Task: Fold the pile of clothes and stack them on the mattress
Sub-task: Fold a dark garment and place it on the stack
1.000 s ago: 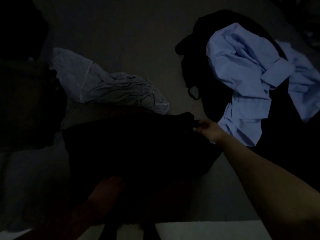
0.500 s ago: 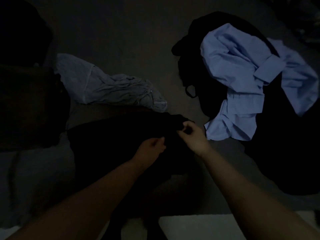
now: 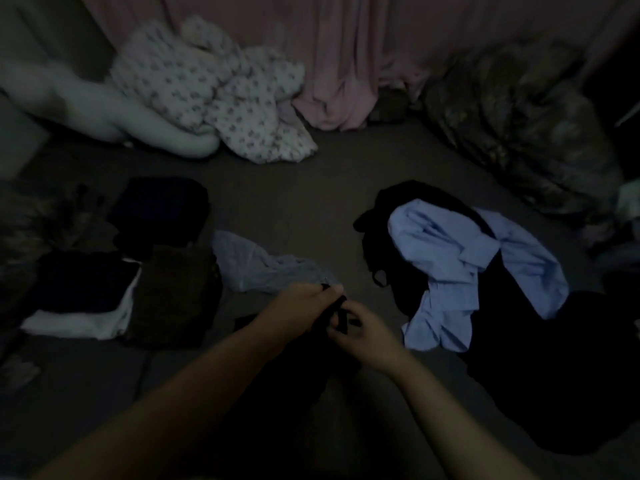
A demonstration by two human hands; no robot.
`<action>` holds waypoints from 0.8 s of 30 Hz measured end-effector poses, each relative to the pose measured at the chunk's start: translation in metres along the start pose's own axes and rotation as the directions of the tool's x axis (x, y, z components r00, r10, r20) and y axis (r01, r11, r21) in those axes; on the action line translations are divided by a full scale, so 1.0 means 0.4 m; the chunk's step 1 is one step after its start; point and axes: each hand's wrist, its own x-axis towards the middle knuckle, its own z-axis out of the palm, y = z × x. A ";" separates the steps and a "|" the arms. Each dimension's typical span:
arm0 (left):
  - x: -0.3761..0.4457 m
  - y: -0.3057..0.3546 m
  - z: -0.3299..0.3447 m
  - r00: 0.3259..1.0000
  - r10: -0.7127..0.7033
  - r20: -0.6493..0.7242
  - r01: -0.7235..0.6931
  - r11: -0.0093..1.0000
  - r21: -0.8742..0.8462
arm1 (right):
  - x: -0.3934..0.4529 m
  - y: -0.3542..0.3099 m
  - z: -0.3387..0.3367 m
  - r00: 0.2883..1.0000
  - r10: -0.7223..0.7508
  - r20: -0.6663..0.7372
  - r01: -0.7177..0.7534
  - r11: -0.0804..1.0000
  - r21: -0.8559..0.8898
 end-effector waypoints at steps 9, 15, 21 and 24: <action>-0.199 0.344 -0.204 0.990 0.081 0.118 -0.032 0.931 -0.364 | 0.035 -0.148 -0.108 0.994 0.097 -0.051 -0.110 0.908 -0.405; -0.221 0.403 -0.309 0.990 0.105 -0.095 -0.128 0.949 -0.289 | -0.027 -0.237 -0.232 0.960 0.271 -0.062 -0.247 0.934 0.257; -0.168 0.395 -0.362 0.987 -0.036 -0.155 -0.017 0.944 -0.330 | -0.075 -0.390 -0.359 0.990 0.109 -0.090 -0.018 0.730 0.684; -0.148 0.407 -0.381 0.996 -0.060 -0.072 0.021 0.891 -0.453 | -0.079 -0.438 -0.391 0.988 0.115 -0.098 -0.011 0.703 0.711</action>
